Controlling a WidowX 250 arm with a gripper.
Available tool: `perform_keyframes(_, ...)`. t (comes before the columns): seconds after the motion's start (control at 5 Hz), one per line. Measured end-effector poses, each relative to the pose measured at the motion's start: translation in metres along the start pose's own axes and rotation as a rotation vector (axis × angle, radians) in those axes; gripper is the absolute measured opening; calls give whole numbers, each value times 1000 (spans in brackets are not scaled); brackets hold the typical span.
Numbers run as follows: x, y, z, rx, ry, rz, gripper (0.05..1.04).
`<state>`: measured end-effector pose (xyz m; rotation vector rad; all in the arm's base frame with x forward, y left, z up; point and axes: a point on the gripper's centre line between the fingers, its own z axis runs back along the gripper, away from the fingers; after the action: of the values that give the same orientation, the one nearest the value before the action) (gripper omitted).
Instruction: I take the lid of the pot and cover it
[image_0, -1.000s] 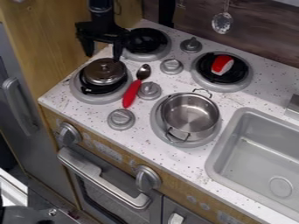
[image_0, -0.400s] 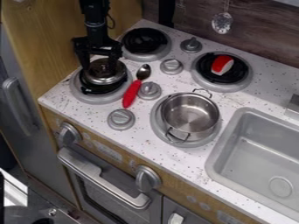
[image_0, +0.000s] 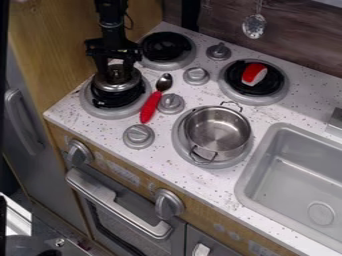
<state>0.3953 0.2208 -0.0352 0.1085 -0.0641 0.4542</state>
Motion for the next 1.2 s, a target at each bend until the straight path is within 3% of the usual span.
perform_keyframes(0.2,0,-2,0,13,0,1,402)
perform_keyframes(0.4,-6,-3,1,17,5,-7,265)
perform_keyframes(0.6,-20,-12,4,13,20,-31,264)
perform_keyframes(0.8,-34,-37,26,-6,-31,-87,263)
perform_keyframes(1.0,-38,-63,61,-8,-122,-140,263)
perform_keyframes(1.2,-53,-96,74,-17,-154,-204,263)
